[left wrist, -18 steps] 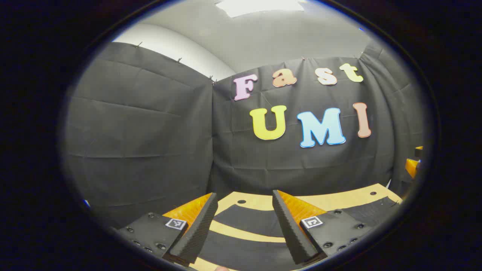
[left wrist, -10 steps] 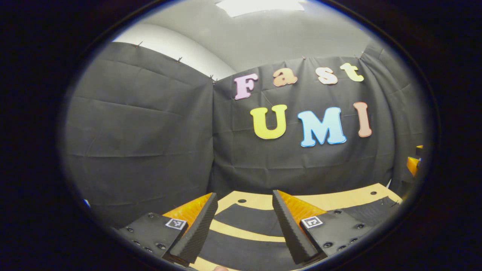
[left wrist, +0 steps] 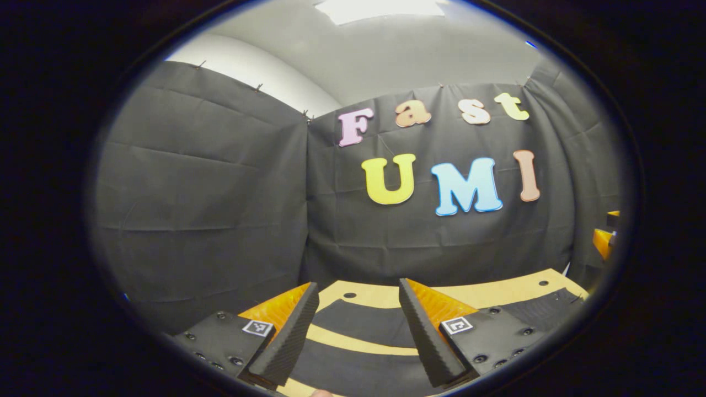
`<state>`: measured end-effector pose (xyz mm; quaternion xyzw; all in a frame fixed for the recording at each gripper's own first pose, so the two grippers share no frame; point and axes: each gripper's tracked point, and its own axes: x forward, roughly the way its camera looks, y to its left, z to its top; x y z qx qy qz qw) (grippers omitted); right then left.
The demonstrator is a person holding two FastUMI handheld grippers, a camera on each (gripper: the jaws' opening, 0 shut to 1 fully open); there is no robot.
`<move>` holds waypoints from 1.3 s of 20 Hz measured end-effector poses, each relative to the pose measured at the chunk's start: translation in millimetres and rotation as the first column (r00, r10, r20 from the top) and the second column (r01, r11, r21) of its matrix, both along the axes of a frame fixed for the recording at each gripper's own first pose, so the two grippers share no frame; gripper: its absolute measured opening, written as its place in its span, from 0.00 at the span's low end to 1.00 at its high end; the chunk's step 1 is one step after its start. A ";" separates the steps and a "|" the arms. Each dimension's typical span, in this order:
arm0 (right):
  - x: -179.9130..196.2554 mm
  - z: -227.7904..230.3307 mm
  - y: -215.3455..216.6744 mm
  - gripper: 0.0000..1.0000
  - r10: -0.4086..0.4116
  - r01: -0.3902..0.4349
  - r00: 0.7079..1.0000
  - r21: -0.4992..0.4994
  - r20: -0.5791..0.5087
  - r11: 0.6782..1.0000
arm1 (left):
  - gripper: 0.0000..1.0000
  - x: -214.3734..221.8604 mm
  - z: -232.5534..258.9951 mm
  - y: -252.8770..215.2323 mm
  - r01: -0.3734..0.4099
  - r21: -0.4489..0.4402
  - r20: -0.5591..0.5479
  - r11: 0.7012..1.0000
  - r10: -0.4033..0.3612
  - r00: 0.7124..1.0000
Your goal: Grasp the waist and the cuffs of the jeans and fold them to make the two legs overlap; first hold the waist and fold one-third of the jeans toward the cuffs, then hold the cuffs and fold the remaining one-third in the same direction to finish folding.
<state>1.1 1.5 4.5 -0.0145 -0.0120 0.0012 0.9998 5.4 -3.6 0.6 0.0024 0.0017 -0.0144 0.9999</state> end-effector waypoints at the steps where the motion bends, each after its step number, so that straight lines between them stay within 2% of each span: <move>1: 0.1 -0.5 -0.6 0.95 -0.001 0.001 1.000 -0.003 0.001 1.000 | 0.95 -0.7 -0.5 1.1 -0.001 0.001 -0.001 1.000 0.001 1.000; 5: -1.0 -2.0 -4.7 0.95 -0.019 0.019 1.000 0.022 -0.007 1.000 | 0.95 1.7 -10.5 4.0 -0.005 -0.018 -0.030 1.000 0.005 1.000; 8: -4.4 -14.6 -21.5 0.94 -0.083 0.085 0.995 0.024 -0.047 0.996 | 0.94 4.7 -28.3 7.2 -0.005 -0.060 -0.082 0.998 0.001 0.997; 12: -18.5 -36.6 -48.8 0.95 -0.176 0.174 0.978 -0.030 -0.113 0.984 | 0.95 10.4 -52.6 26.2 -0.037 -0.108 -0.147 0.993 0.021 0.989; 15: -29.3 -70.3 -63.1 0.95 -0.216 0.221 0.948 -0.004 -0.234 0.975 | 0.95 16.9 -80.0 44.3 -0.075 -0.189 -0.237 0.979 0.029 0.971; 16: -33.6 -85.2 -67.0 0.94 -0.222 0.239 0.931 0.024 -0.291 0.971 | 0.95 20.3 -93.3 56.4 -0.107 -0.241 -0.283 0.965 0.036 0.958; 18: -43.5 -114.6 -76.0 0.95 -0.233 0.294 0.882 0.094 -0.409 0.951 | 0.95 24.7 -125.4 84.6 -0.204 -0.345 -0.391 0.916 0.057 0.919; 21: -62.4 -158.0 -85.3 0.96 -0.227 0.397 0.793 0.198 -0.565 0.896 | 0.95 23.0 -185.7 132.2 -0.360 -0.444 -0.556 0.820 0.063 0.828; 24: -70.6 -198.5 -77.4 0.95 -0.149 0.489 0.707 0.326 -0.691 0.809 | 0.96 18.2 -244.7 185.6 -0.515 -0.471 -0.702 0.716 0.049 0.710; 26: -84.3 -226.1 -64.1 0.95 -0.072 0.553 0.638 0.391 -0.767 0.736 | 0.97 15.7 -270.3 215.5 -0.602 -0.470 -0.761 0.645 0.049 0.646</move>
